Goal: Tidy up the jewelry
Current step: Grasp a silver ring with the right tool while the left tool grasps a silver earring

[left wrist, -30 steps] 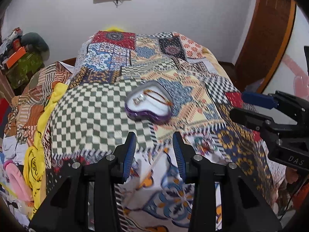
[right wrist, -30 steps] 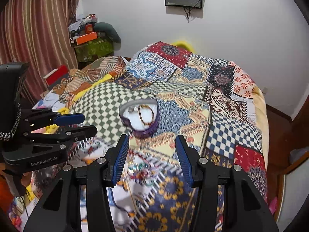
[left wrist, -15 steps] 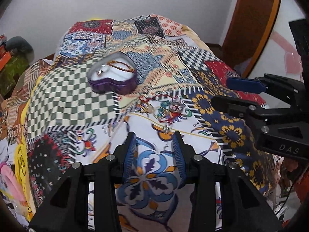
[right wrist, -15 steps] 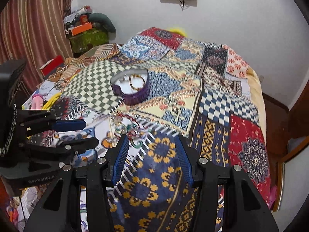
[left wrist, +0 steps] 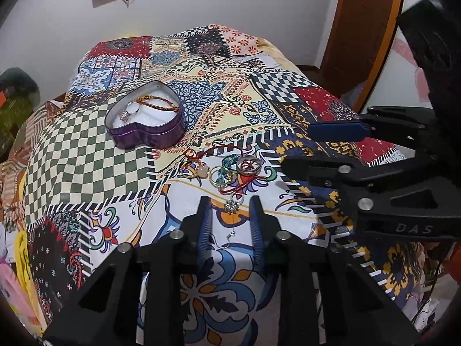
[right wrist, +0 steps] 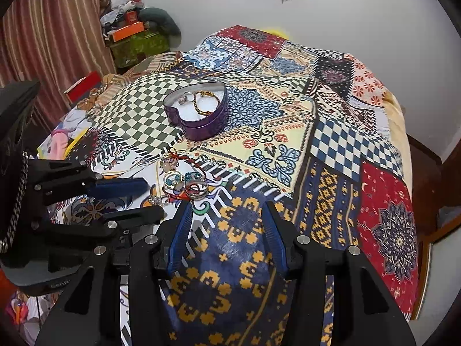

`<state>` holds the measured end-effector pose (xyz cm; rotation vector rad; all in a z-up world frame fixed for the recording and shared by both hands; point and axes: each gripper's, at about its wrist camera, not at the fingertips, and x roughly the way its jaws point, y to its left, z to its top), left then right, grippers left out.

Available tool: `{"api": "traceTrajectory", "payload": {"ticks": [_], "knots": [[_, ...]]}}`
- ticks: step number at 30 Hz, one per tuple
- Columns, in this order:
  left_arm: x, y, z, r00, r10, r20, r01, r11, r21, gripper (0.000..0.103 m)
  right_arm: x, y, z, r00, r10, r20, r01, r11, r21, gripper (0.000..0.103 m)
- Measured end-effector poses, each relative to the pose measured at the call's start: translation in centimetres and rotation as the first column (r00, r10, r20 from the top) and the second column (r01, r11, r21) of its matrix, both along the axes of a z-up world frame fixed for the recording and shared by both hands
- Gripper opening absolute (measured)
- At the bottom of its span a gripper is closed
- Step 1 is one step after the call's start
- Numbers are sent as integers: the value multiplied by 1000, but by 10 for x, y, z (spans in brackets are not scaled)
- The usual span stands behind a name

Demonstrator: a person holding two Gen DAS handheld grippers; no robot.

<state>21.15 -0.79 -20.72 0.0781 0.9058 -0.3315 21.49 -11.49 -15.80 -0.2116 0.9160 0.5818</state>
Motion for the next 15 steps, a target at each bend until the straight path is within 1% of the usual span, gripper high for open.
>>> {"api": "traceTrajectory", "payload": {"ticks": [4, 8, 12, 14, 15], "knots": [[1, 1, -1, 1000, -7, 6, 7, 1000, -14, 9, 4, 4, -3, 1000, 22, -12, -22, 1000, 16, 46], [-3, 4, -2, 1000, 0, 18, 0, 1000, -21, 9, 8, 11, -7, 999, 48, -25, -47, 999, 9, 46], [-6, 12, 2, 999, 27, 20, -26, 998, -49, 9, 11, 16, -10, 997, 68, -34, -68, 998, 12, 46], [-8, 18, 5, 999, 43, 28, -42, 997, -62, 9, 12, 21, -11, 996, 83, -32, -83, 997, 6, 42], [-9, 21, 7, 998, 54, 35, -51, 996, -67, 9, 13, 23, -12, 995, 89, -35, -89, 996, 3, 38]]}}
